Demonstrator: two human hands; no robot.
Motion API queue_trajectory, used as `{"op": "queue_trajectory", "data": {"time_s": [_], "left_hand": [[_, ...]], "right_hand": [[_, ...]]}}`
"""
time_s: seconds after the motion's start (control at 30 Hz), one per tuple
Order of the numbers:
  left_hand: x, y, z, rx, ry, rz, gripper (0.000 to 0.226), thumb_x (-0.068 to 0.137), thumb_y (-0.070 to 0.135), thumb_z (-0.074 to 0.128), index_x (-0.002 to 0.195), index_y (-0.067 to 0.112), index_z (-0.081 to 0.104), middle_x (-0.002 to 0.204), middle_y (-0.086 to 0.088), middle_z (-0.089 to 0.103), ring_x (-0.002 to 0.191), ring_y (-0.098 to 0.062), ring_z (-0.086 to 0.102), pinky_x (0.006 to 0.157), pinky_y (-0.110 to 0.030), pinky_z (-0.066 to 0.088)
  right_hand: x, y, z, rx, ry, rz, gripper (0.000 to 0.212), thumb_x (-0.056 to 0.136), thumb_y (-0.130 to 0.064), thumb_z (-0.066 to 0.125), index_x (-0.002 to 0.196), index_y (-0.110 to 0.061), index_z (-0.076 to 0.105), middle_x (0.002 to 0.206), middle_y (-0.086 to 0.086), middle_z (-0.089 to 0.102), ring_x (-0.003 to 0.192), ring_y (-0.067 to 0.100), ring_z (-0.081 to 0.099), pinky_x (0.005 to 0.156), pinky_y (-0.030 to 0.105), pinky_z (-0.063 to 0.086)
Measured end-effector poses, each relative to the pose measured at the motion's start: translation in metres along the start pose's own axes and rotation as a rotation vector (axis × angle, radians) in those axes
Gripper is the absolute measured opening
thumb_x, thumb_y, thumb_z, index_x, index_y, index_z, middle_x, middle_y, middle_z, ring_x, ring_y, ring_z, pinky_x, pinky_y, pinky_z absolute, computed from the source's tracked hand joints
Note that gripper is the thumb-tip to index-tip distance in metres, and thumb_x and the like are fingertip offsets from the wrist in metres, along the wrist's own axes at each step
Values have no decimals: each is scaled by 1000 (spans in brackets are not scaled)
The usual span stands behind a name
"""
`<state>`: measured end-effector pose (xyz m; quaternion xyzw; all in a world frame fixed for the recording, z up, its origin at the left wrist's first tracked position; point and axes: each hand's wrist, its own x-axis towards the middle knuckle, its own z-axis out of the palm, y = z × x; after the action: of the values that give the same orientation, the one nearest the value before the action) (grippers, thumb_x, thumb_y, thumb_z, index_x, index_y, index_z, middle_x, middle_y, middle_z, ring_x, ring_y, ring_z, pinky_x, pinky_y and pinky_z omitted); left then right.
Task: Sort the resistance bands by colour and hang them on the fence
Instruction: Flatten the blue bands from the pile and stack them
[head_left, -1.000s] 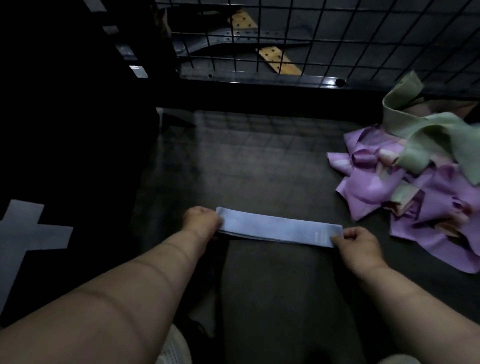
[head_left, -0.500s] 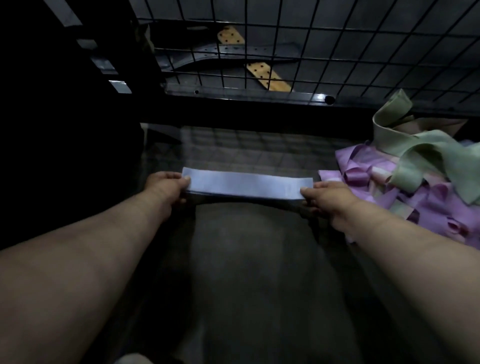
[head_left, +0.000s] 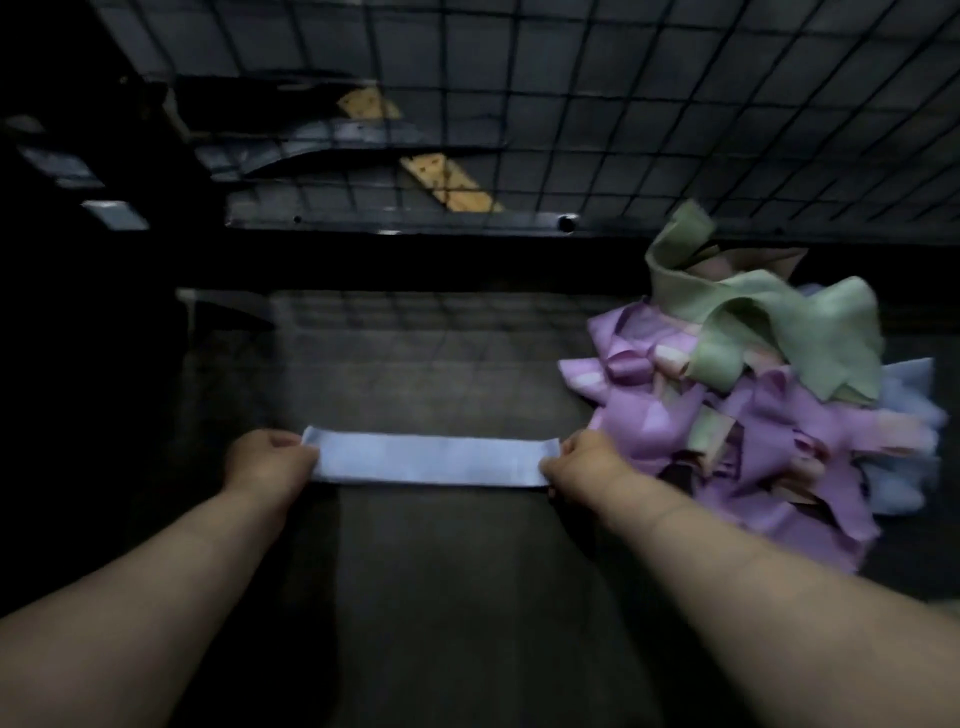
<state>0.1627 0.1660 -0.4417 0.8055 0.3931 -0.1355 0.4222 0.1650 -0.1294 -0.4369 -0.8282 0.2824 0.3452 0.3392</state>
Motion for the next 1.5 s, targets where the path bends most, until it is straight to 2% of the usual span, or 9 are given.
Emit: {"op": "queue_trajectory", "data": {"time_s": [0.13, 0.47, 0.6, 0.77, 0.9, 1.03, 1.23, 1.37, 1.5], "left_hand": [[-12, 5, 5, -6, 45, 11, 17, 86, -2, 68, 102, -5, 71, 88, -17, 65, 82, -27, 60, 77, -32, 45], [20, -37, 4, 356, -85, -44, 15, 81, 15, 75, 89, 2, 74, 79, -19, 70, 73, -37, 66, 69, -39, 53], [114, -95, 19, 604, 34, -34, 61, 50, 41, 76, 95, 5, 58, 89, -25, 58, 76, -42, 60, 75, -49, 54], [-26, 41, 50, 722, 41, 233, 59, 73, 45, 71, 120, 11, 59, 120, -24, 58, 105, -45, 58, 87, -47, 52], [-96, 98, 110, 604, -100, 467, 53, 84, 26, 72, 133, 12, 56, 132, -20, 54, 118, -41, 54, 97, -48, 45], [-136, 123, 174, 424, -352, 534, 53, 84, 23, 69, 134, 14, 52, 134, -14, 52, 111, -34, 59, 96, -47, 51], [-186, 153, 240, 450, -661, 748, 65, 90, 23, 62, 148, 33, 36, 147, -3, 35, 122, -31, 53, 105, -42, 46], [-198, 172, 274, 641, -604, 995, 64, 92, 34, 61, 150, 40, 33, 151, 0, 31, 138, -25, 31, 115, -34, 29], [-206, 185, 299, 871, -440, 1057, 64, 88, 56, 59, 146, 48, 32, 141, -7, 27, 129, -32, 27, 108, -40, 27]], "right_hand": [[-5, -1, -3, -115, 80, -45, 35, 95, -25, 58, 122, -4, 62, 124, 17, 64, 114, 31, 61, 92, 31, 46], [-20, 17, -7, -213, 24, -46, 49, 95, -27, 57, 137, -6, 45, 142, 15, 51, 131, 29, 50, 104, 31, 41], [-25, 17, -40, -521, 46, -278, 43, 99, -31, 50, 136, -11, 39, 142, 17, 44, 129, 35, 48, 102, 40, 41], [-27, 35, -138, -948, 140, -552, 50, 93, -26, 60, 139, -13, 42, 143, 17, 34, 129, 34, 40, 103, 43, 37], [-24, 83, -185, -920, 296, -320, 71, 86, -41, 66, 145, -27, 30, 148, 18, 20, 136, 40, 28, 106, 50, 33], [-10, 120, -194, -712, 183, -2, 104, 84, -51, 69, 150, -52, -11, 158, 19, -20, 148, 46, -1, 112, 69, 19], [13, 137, -190, -384, 317, -191, 79, 93, -25, 63, 155, -39, 16, 148, 18, 25, 137, 39, 29, 110, 47, 31], [24, 164, -198, 15, 427, -311, 56, 87, -22, 70, 135, -25, 41, 130, 7, 53, 117, 21, 52, 97, 33, 44], [18, 188, -199, 124, 406, -404, 39, 91, -32, 67, 123, -27, 44, 121, -2, 57, 111, 19, 58, 96, 43, 49]]}}
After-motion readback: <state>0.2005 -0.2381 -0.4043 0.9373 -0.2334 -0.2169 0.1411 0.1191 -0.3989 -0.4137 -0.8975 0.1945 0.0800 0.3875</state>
